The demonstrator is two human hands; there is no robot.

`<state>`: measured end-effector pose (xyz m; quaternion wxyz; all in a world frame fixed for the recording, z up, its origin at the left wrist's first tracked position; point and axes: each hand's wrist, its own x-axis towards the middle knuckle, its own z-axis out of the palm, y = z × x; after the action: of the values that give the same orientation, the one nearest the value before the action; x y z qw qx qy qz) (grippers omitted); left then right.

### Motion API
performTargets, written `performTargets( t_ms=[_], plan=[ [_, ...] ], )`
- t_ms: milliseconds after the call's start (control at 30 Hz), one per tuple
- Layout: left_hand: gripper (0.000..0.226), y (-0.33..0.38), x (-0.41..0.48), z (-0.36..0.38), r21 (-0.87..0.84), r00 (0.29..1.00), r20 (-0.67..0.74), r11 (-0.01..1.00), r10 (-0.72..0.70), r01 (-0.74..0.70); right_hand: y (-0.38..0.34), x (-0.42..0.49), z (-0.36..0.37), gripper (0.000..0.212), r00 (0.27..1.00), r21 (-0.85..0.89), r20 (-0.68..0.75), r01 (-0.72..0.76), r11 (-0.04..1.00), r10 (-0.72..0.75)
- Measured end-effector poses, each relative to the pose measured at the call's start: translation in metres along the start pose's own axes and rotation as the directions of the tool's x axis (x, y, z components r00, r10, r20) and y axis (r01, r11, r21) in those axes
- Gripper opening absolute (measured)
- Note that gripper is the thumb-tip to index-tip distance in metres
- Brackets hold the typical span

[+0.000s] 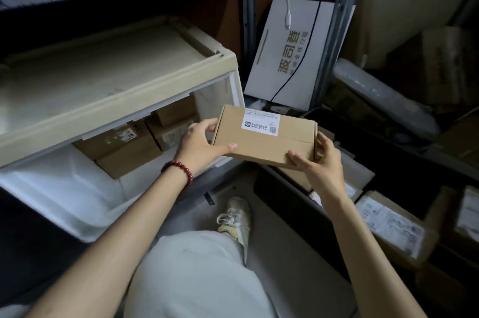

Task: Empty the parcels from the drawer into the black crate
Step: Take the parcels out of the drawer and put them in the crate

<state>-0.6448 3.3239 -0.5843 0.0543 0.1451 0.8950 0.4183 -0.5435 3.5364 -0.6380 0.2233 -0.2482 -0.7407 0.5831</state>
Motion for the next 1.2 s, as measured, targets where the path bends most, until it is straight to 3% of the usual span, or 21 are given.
performTargets(
  t_ms=[267,433,733,967,1200],
  plan=[
    [0.078,0.088,0.043,0.074,0.221,0.96,0.225,0.951,0.165,-0.215,0.023,0.014,-0.088,0.087,0.977,0.035,-0.19,-0.095,0.995,0.1],
    [0.066,0.122,0.055,0.137,0.193,0.938,0.263,0.94,0.226,-0.281,0.048,0.028,-0.139,0.085,0.945,-0.006,-0.287,-0.165,0.986,0.156],
    [0.074,0.16,0.084,0.226,0.281,0.846,0.448,0.853,0.289,-0.44,0.092,0.064,-0.195,0.08,0.877,-0.11,-0.447,-0.246,0.963,0.173],
    [0.072,0.15,0.102,0.292,0.276,0.854,0.471,0.882,0.223,-0.382,0.112,0.081,-0.199,0.087,0.82,-0.221,-0.547,-0.337,0.915,0.169],
    [0.075,0.115,0.125,0.3,0.325,0.916,0.365,0.9,0.166,-0.292,0.113,0.105,-0.173,0.091,0.879,-0.174,-0.433,-0.299,0.938,0.2]
  ],
)
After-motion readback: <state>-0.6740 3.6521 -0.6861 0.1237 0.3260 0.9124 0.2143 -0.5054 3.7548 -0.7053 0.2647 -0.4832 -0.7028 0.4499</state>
